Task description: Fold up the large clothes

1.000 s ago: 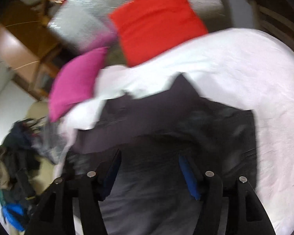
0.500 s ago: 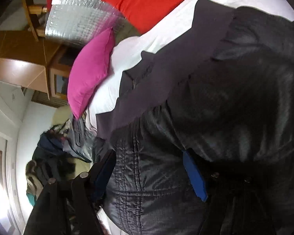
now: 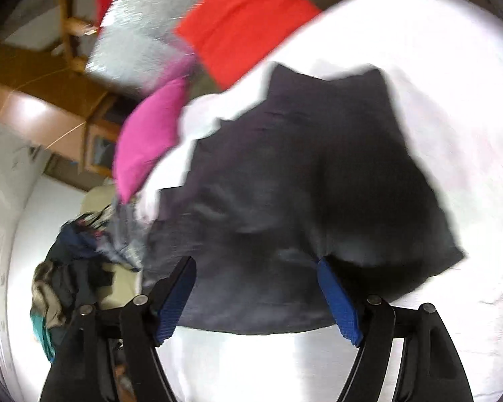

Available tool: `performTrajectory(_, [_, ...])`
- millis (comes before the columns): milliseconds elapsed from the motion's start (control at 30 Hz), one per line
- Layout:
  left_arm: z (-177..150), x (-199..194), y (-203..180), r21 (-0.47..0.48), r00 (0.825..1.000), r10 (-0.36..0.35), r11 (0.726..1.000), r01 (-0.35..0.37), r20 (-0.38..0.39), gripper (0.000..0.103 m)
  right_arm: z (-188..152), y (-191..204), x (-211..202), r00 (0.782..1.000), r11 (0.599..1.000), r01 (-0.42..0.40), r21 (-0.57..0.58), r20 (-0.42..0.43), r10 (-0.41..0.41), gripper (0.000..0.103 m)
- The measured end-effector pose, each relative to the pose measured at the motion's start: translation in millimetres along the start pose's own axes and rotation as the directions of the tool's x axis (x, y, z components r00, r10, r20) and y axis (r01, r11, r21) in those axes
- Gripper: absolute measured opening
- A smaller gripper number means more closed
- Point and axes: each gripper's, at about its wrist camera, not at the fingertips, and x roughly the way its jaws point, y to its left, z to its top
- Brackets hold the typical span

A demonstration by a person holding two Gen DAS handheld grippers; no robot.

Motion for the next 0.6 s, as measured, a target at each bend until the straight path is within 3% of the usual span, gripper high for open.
performTrajectory(67, [-2, -12, 1, -0.011, 1.000, -0.007, 1.000, 0.007, 0.014, 0.082, 2, -2, -1, 1.000, 0.999, -0.015, 0.040, 0.010, 0.015, 0.078])
performTrajectory(233, [-5, -26, 0, 0.002, 1.000, -0.009, 1.000, 0.009, 0.027, 0.082, -5, 39, -17, 0.999, 0.994, -0.027, -0.104, 0.033, 0.031, 0.078])
performTrajectory(300, [-6, -26, 0, 0.000, 1.000, -0.011, 1.000, 0.011, 0.023, 0.082, -7, 34, -18, 0.999, 0.994, 0.004, -0.109, 0.050, 0.001, 0.078])
performTrajectory(367, [-7, -24, 0, -0.004, 1.000, -0.017, 1.000, 0.017, 0.013, 0.082, -3, 15, -10, 0.996, 0.995, 0.081, -0.058, 0.050, -0.078, 0.078])
performTrajectory(467, [-7, -22, 2, -0.013, 1.000, -0.023, 1.000, 0.023, -0.003, 0.082, -1, 3, -13, 0.997, 0.999, 0.035, 0.020, 0.067, -0.037, 0.078])
performTrajectory(600, [-4, -21, 14, -0.040, 0.999, -0.038, 0.998, 0.037, -0.009, 0.082, -4, 23, -35, 0.996, 0.999, -0.004, -0.054, 0.093, 0.009, 0.078])
